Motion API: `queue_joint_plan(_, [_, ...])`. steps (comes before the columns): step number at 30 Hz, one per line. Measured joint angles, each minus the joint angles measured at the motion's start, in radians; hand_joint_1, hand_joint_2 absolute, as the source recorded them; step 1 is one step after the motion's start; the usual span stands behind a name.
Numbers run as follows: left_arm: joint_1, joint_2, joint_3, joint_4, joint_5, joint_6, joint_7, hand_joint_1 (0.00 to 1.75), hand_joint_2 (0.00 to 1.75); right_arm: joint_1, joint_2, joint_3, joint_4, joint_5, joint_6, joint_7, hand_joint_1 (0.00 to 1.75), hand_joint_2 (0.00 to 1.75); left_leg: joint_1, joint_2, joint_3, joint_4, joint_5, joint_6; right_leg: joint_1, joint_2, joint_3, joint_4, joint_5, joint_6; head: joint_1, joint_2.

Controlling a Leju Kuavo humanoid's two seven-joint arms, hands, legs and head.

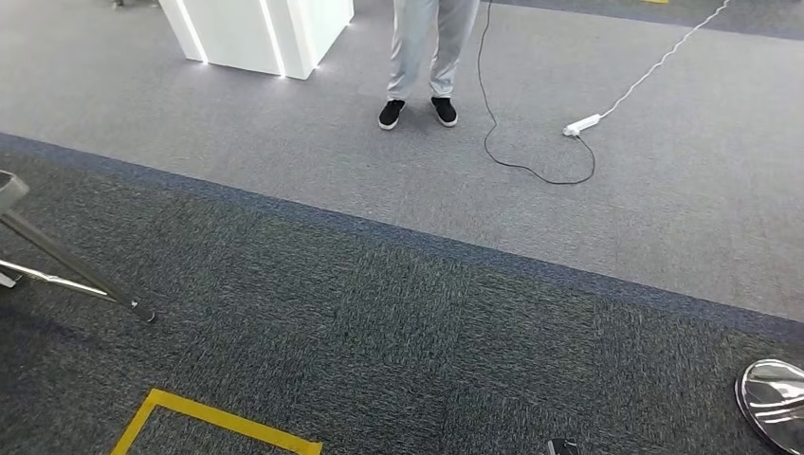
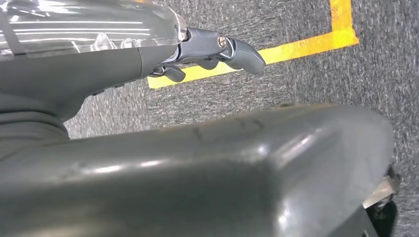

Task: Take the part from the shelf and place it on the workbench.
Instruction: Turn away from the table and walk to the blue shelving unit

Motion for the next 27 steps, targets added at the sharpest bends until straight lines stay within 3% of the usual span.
queue_joint_plan(2, [0.001,0.001,0.002,0.0,0.0,0.0,0.0,0.0,0.0,-0.002,0.001,0.0,0.0,0.004,0.0,0.001,0.0,1.75,0.004,-0.05,0.053,-0.136,0.073,0.004,0.001,0.026,-0.003,0.008,-0.001,0.006,0.0,0.0])
queue_joint_plan(4, [0.0,0.001,0.005,0.001,0.0,0.0,0.0,0.0,0.0,-0.005,0.001,0.0,0.0,0.006,0.001,0.002,0.0,1.75,0.005,-0.087,0.078,-0.21,0.1,0.01,0.001,0.049,-0.012,0.014,0.001,0.018,0.0,0.0])
queue_joint_plan(6, [-0.002,0.001,0.006,0.001,0.0,0.0,0.0,0.0,0.0,-0.003,0.001,0.0,-0.001,0.007,0.003,0.003,0.0,1.75,0.003,-0.071,0.08,-0.22,0.103,0.022,-0.002,0.071,-0.021,0.014,0.005,0.033,0.0,0.0])
queue_joint_plan(7, [-0.003,0.001,0.006,0.001,0.0,-0.001,0.0,0.0,0.0,-0.001,0.0,-0.001,-0.001,0.006,0.005,0.003,0.0,1.75,0.002,-0.057,0.082,-0.225,0.107,0.03,-0.003,0.061,-0.025,0.019,0.003,0.038,0.0,0.0])
queue_joint_plan(8, [-0.003,0.001,0.006,0.001,0.0,-0.002,-0.001,0.0,0.0,0.001,0.0,-0.001,-0.001,0.006,0.006,0.004,0.0,1.75,0.003,-0.043,0.083,-0.231,0.112,0.037,-0.002,0.037,-0.035,0.036,-0.01,0.042,0.0,0.0])
queue_joint_plan(10, [0.0,0.001,0.006,0.001,-0.001,-0.004,-0.001,0.0,0.0,0.0,0.001,-0.001,-0.001,0.006,0.009,0.003,0.0,1.75,0.001,-0.012,0.083,-0.239,0.118,0.047,-0.001,-0.029,-0.079,0.128,-0.066,0.047,0.001,0.0])
queue_joint_plan(12, [0.003,0.002,0.006,0.001,-0.006,-0.007,-0.001,0.0,0.0,0.0,0.003,-0.001,-0.001,0.006,0.01,0.0,0.0,1.75,-0.003,0.02,0.081,-0.239,0.118,0.05,-0.005,-0.056,-0.137,0.251,-0.122,0.053,0.001,0.0])
queue_joint_plan(13, [0.004,0.003,0.006,0.001,-0.011,-0.01,-0.001,0.0,0.0,0.002,0.003,-0.001,-0.001,0.006,0.01,-0.003,0.0,1.75,-0.004,0.035,0.08,-0.239,0.117,0.05,-0.007,-0.06,-0.149,0.282,-0.127,0.055,0.001,0.0])
queue_joint_plan(14, [0.004,0.004,0.006,0.001,-0.016,-0.013,-0.001,0.0,0.0,0.005,0.004,-0.001,-0.001,0.006,0.01,-0.007,0.0,1.75,-0.005,0.049,0.08,-0.238,0.116,0.05,-0.009,-0.064,-0.142,0.274,-0.114,0.057,0.001,0.0])
queue_joint_plan(15, [0.005,0.006,0.005,0.001,-0.021,-0.018,-0.002,0.0,0.0,0.009,0.004,-0.001,-0.001,0.006,0.01,-0.013,0.0,1.75,-0.005,0.061,0.081,-0.238,0.114,0.048,-0.009,-0.07,-0.116,0.229,-0.087,0.057,0.001,0.0])
queue_joint_plan(17, [0.007,0.009,0.004,0.001,-0.029,-0.028,-0.002,0.0,0.0,0.012,0.004,-0.002,-0.001,0.007,0.009,-0.024,0.0,1.75,-0.007,0.084,0.085,-0.236,0.109,0.041,-0.006,-0.106,-0.038,0.093,-0.034,0.051,0.001,0.0])
queue_joint_plan(19, [0.013,0.014,0.003,0.001,-0.032,-0.033,-0.001,0.0,0.0,0.012,0.004,-0.002,-0.001,0.008,0.009,-0.033,0.0,1.75,-0.011,0.103,0.09,-0.234,0.102,0.031,0.001,-0.131,0.002,0.018,-0.018,0.039,0.001,0.0])
queue_joint_plan(21, [0.017,0.02,0.003,0.001,-0.029,-0.028,0.006,0.0,0.0,0.016,0.004,-0.004,-0.001,0.009,0.005,-0.04,0.0,1.75,-0.011,0.121,0.098,-0.236,0.098,0.019,0.005,-0.116,0.002,0.01,-0.018,0.027,0.001,0.0])
queue_joint_plan(22, [0.019,0.024,0.004,0.001,-0.024,-0.021,0.011,0.0,0.0,0.019,0.004,-0.005,-0.001,0.009,0.002,-0.043,0.0,1.75,-0.009,0.118,0.101,-0.233,0.093,0.013,0.003,-0.105,0.004,0.006,-0.016,0.021,0.001,0.0])
queue_joint_plan(24, [0.027,0.028,0.007,0.002,-0.011,-0.003,0.018,0.0,0.0,0.021,0.005,-0.009,-0.001,0.009,-0.003,-0.048,0.0,1.75,-0.005,0.078,0.087,-0.187,0.057,0.004,-0.003,-0.084,0.008,-0.001,-0.01,0.009,0.001,0.0])
queue_joint_plan(26, [0.04,0.029,0.013,0.004,0.002,0.013,0.023,0.0,0.0,0.019,0.006,-0.011,-0.001,0.009,-0.004,-0.054,0.0,1.75,-0.001,0.027,0.034,-0.069,-0.008,-0.001,-0.005,-0.063,0.007,-0.003,-0.007,0.001,0.0,0.0])
queue_joint_plan(27, [0.045,0.029,0.015,0.006,0.006,0.018,0.024,0.0,0.0,0.019,0.006,-0.013,-0.001,0.008,-0.004,-0.056,0.0,1.75,-0.001,0.017,0.003,-0.005,-0.034,-0.002,-0.004,-0.05,0.006,-0.003,-0.006,0.0,0.0,0.0])
